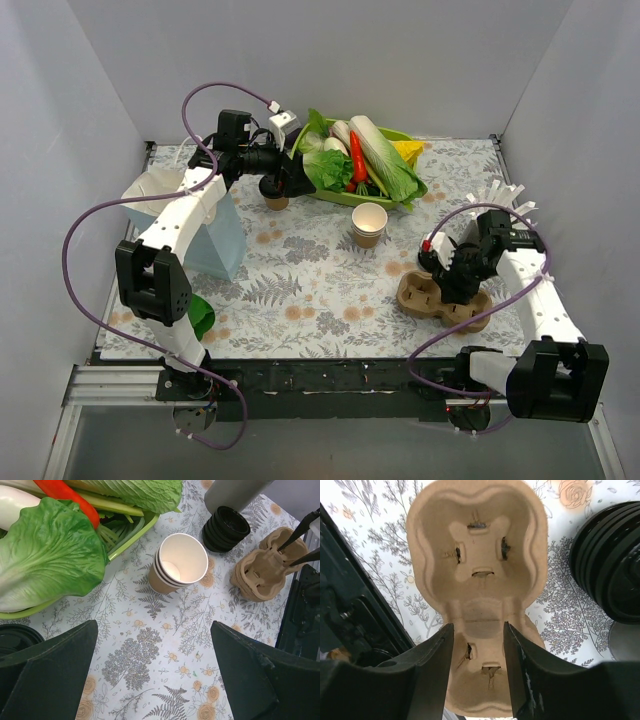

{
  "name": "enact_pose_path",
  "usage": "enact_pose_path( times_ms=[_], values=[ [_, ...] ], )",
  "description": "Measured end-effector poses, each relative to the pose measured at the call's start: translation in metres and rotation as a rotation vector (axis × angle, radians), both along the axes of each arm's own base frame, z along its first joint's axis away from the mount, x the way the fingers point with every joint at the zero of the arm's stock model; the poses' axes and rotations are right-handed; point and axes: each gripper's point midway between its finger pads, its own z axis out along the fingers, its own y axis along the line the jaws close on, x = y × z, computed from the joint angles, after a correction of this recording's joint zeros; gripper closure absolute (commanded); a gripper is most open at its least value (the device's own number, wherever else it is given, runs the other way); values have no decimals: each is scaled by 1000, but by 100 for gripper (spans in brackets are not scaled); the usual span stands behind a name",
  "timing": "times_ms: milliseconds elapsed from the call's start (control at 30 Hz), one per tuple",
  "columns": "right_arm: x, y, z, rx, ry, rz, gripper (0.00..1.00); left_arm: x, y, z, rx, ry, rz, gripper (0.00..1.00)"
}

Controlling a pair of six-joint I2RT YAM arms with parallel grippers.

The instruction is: Pack the takeout coffee

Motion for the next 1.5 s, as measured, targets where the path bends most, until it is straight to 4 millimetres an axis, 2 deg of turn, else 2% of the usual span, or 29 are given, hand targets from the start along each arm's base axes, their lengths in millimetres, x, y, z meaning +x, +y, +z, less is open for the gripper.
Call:
enact_pose_path(
  times_ms=[133, 533, 1133, 1400, 1500],
  values=[
    [-8, -8, -12, -47, -15, 37, 47, 0, -1, 0, -1, 2, 0, 2],
    [-3, -15, -20, -88, -9, 58, 48, -1, -2, 0, -2, 8, 1, 2],
    [-1, -15, -24, -90, 7, 51, 49, 1, -2, -3, -1, 10, 2, 2],
    [-1, -15, -26, -90, 6, 50, 46, 2, -2, -5, 0, 14, 3, 2],
    [-1, -14, -27, -90, 5, 55, 49, 2, -2, -5, 0, 14, 3, 2]
  ],
)
